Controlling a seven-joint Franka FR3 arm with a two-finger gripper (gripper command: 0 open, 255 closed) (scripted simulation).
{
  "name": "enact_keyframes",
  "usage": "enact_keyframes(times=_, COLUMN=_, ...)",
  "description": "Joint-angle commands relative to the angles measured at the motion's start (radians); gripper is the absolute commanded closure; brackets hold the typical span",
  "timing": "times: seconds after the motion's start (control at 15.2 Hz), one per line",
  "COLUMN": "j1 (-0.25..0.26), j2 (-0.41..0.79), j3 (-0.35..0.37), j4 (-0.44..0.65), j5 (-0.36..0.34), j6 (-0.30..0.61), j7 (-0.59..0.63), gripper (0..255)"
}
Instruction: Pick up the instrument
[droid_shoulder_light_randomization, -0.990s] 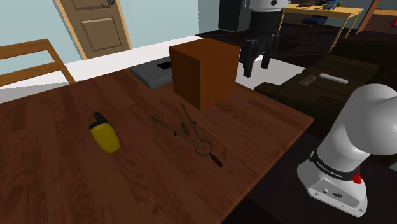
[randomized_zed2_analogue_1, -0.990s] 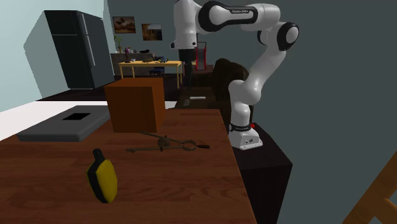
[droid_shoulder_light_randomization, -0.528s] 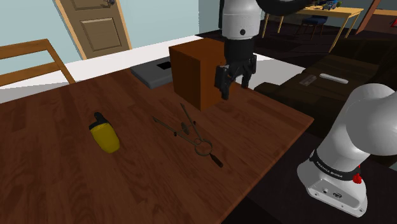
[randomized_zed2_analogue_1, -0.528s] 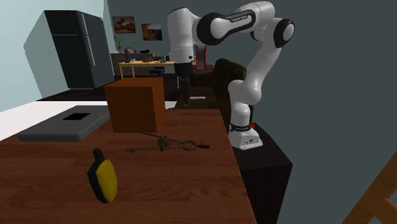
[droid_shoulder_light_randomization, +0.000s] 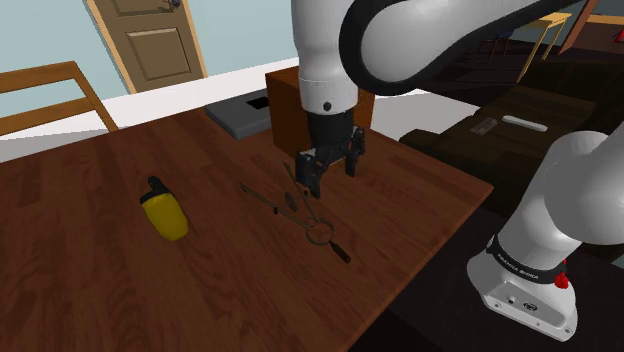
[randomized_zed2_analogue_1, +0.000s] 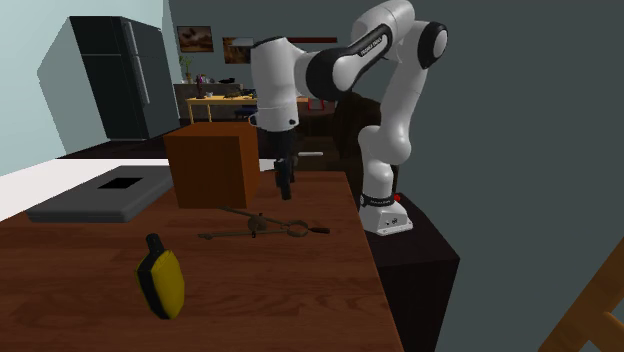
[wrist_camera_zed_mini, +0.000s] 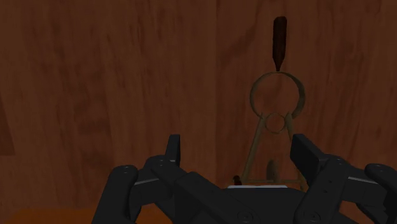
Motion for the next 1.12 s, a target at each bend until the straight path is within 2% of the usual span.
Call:
enact_keyframes(times=0.0, j1=0.001, j2=0.075, j3=0.039, j4=0.03, j5=-0.019, j6=0.039, j7=0.054, gripper=0)
enact_keyframes(times=0.2, j1=0.005, j2=0.193, j3=0.089, j4=0.083, j5=-0.068, j6=0.09, j7=0.14, gripper=0)
enact_keyframes(times=0.73, j1=0.008, j2=0.261, j3=0.101, j4=0.034, j5=-0.1, j6=0.199, j7=0.168, gripper=0)
enact_keyframes(times=0.86, j1=0.008, j2=0.261, j3=0.101, j4=0.034, j5=-0.1, j6=0.199, j7=0.168, gripper=0)
enact_keyframes(times=0.92, j1=0.008, j2=0.259, j3=0.101, j4=0.032, j5=-0.099, j6=0.198, j7=0.167, gripper=255)
enact_keyframes(times=1.06, j1=0.008, j2=0.259, j3=0.101, j4=0.032, j5=-0.099, j6=0.199, j7=0.167, gripper=255)
